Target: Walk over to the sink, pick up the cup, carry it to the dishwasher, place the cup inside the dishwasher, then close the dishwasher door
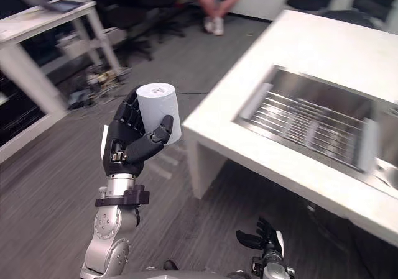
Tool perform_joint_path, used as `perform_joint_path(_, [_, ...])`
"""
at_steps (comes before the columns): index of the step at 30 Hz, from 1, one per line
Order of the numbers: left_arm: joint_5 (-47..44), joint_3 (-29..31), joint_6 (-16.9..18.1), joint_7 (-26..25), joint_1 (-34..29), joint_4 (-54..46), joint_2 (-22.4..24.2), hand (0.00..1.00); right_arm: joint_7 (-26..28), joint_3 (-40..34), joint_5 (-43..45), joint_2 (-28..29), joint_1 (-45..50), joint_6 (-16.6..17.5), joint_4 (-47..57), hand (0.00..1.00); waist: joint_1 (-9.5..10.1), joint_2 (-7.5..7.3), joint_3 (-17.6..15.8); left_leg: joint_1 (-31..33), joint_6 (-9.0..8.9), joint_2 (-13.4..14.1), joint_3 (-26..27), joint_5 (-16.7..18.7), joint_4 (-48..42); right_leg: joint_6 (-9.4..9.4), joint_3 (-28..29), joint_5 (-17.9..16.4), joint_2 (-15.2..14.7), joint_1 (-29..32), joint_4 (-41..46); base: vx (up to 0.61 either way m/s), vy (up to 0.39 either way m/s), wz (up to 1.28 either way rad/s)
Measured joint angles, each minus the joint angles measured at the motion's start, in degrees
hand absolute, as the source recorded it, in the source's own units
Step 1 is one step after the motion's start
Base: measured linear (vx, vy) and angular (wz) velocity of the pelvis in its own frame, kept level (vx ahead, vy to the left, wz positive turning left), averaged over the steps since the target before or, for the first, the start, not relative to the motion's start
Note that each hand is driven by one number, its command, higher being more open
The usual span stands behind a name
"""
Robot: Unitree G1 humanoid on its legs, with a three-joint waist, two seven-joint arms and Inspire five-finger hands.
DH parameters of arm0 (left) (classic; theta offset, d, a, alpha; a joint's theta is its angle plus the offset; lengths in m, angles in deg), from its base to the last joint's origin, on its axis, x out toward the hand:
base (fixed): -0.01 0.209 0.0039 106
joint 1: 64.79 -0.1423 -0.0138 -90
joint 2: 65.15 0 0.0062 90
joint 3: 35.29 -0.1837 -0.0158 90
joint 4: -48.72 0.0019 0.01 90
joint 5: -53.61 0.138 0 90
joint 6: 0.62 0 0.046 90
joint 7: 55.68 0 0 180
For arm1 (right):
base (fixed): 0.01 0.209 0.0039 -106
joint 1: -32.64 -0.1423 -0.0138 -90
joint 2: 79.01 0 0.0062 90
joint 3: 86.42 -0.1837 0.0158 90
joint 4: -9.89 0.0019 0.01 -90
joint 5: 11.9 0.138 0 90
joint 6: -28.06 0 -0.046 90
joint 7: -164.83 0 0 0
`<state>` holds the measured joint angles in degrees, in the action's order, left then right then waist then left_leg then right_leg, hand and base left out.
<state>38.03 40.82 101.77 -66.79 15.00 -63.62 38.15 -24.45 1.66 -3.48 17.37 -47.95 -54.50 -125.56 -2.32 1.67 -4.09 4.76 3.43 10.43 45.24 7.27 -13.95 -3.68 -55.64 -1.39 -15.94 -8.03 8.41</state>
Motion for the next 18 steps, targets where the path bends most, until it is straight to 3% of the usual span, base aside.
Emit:
perform_joint_path(3, [-1.69, 0.48, -0.25, 0.02, -1.8, 0.53, -0.75, 0.3, 0.2, 0.07, -2.36, 0.28, -3.24, -0.53, -0.04, 0.9, 0.6, -0.85, -0.16, 1.3, 1.82, -4.43, -5.94, 1.25, -0.4, -1.18, -3.15, -0.75, -3.57, -2.68, 2.15, 0.04, 0.235, 1.19])
perform_joint_path(5, [-2.02, -0.29, -1.09, 0.12, -2.44, 0.9, -0.2, 0.3, 0.29, 0.11, -3.64, 0.39, -4.95, -0.67, -0.08, 0.9, 1.59, -0.86, -0.28, 0.57, 2.46, -6.53, -8.66, 2.72, -0.68, -1.16, -2.54, -0.79, -8.84, -2.88, 11.61, 0.06, 0.294, 0.96])
perform_joint_path(6, [-2.37, -1.62, -1.29, 0.26, -2.57, 0.93, -0.37, 0.3, 0.42, 0.17, -4.29, 0.51, -5.13, -0.89, 0.17, 0.9, 1.33, -0.97, -0.39, -0.56, 3.23, -8.57, -12.05, 3.92, -1.0, 2.26, 3.02, 0.25, -13.3, -1.93, 21.61, 0.1, 0.332, 1.0])
perform_joint_path(7, [-2.47, -2.31, -1.47, 0.47, -2.55, 0.93, -0.56, 0.3, 0.42, 0.19, -4.45, 0.58, -5.01, -1.01, 0.2, 0.9, 1.07, -1.01, -0.45, -1.47, 3.56, -9.43, -13.93, 4.45, -0.94, 5.21, 8.41, 2.19, -14.65, -0.4, 26.2, 0.14, 0.283, 1.59])
perform_joint_path(8, [-2.48, -3.69, -1.56, 1.21, -2.51, 0.8, -0.98, 0.3, 0.49, 0.25, -5.1, 0.82, -4.7, -1.18, 0.21, 0.9, -0.18, -0.91, -0.59, -2.62, 3.67, -10.13, -18.24, 5.49, -0.95, 4.03, 22.65, -1.02, -13.37, 4.43, 34.12, 0.17, 0.19, 1.71])
perform_joint_path(9, [-2.46, -4.09, -1.57, 1.49, -2.23, 0.79, -1.07, 0.3, 0.53, 0.36, -5.57, 1.18, -4.31, -1.21, 0.64, 0.9, -0.79, -0.85, -0.77, -3.43, 4.08, -10.61, -21.86, 5.75, -0.5, 2.54, 34.49, -6.16, -7.97, 9.08, 37.31, 0.19, 0.115, 1.68])
perform_joint_path(11, [-2.46, -3.97, -1.41, 1.5, -1.85, 0.98, -1.12, 0.3, 0.5, 1.24, -5.59, 1.41, -3.67, -1.21, 1.36, 0.9, -0.82, -1.34, -1.44, -5.37, 3.75, -12.34, -25.78, 5.52, 0.67, 1.81, 44.92, -10.56, -1.71, 14.13, 35.71, 0.22, 0.116, 1.37])
perform_joint_path(13, [-2.47, -4.35, -1.44, 1.43, -0.99, 3.06, -1.67, 0.3, 0.51, 1.21, -5.55, 1.57, -1.73, -1.18, 1.55, 0.9, -1.79, -1.36, -1.48, -7.03, 4.03, -14.42, -31.97, 5.32, 0.8, -0.25, 54.72, -13.09, 5.1, 17.41, 26.09, 0.25, 0.065, 1.57])
perform_joint_path(14, [-2.47, -4.5, -1.44, 1.36, -0.99, 3.23, -1.85, 0.3, 0.46, 1.19, -5.56, 1.7, -1.34, -1.24, 1.6, 0.9, -1.9, -1.38, -1.47, -7.28, 3.95, -14.73, -32.79, 5.36, 0.93, -0.48, 55.56, -13.02, 5.76, 17.4, 24.32, 0.26, 0.021, 1.63])
perform_joint_path(15, [-2.5, -5.49, -1.4, 1.41, -0.89, 3.43, -2.73, 0.3, 0.26, 1.15, -5.54, 2.22, 0.57, -1.42, 2.08, 0.9, -2.01, -2.16, -1.32, -8.59, 3.78, -16.28, -35.4, 5.49, 1.92, -1.93, 56.7, -9.94, 6.88, 17.54, 18.07, 0.28, -0.028, 1.35])
perform_joint_path(16, [-2.48, -6.05, -1.09, 1.62, -0.9, 3.31, -3.93, 0.3, 0.4, 1.23, -5.55, 2.97, 1.62, -1.98, 2.08, 0.9, -0.92, -3.89, -1.21, -9.92, 3.71, -18.06, -36.93, 5.5, 2.73, -2.5, 56.57, -4.41, 6.96, 18.18, 12.95, 0.28, -0.028, 1.4])
perform_joint_path(17, [-2.49, -6.27, -1.12, 1.62, -0.99, 3.85, -3.75, 0.3, 0.47, 1.17, -5.55, 2.91, 1.95, -2.3, 2.01, 0.9, -0.87, -3.52, -1.06, -10.29, 3.41, -18.02, -37.35, 5.69, 2.8, -3.49, 56.5, -4.44, 6.94, 17.72, 12.65, 0.33, -0.065, 1.03])
perform_joint_path(18, [-2.49, -6.43, -1.49, 1.67, -1.42, 4.28, -3.41, 0.3, 0.55, 1.13, -5.55, 2.66, 2.36, -2.67, 2.05, 0.9, -0.32, -1.83, 0.02, -10.09, 3.1, -16.88, -38.64, 5.73, 2.89, -2.85, 55.05, -3.84, 7.7, 16.01, 9.23, 0.32, -0.043, 0.72])
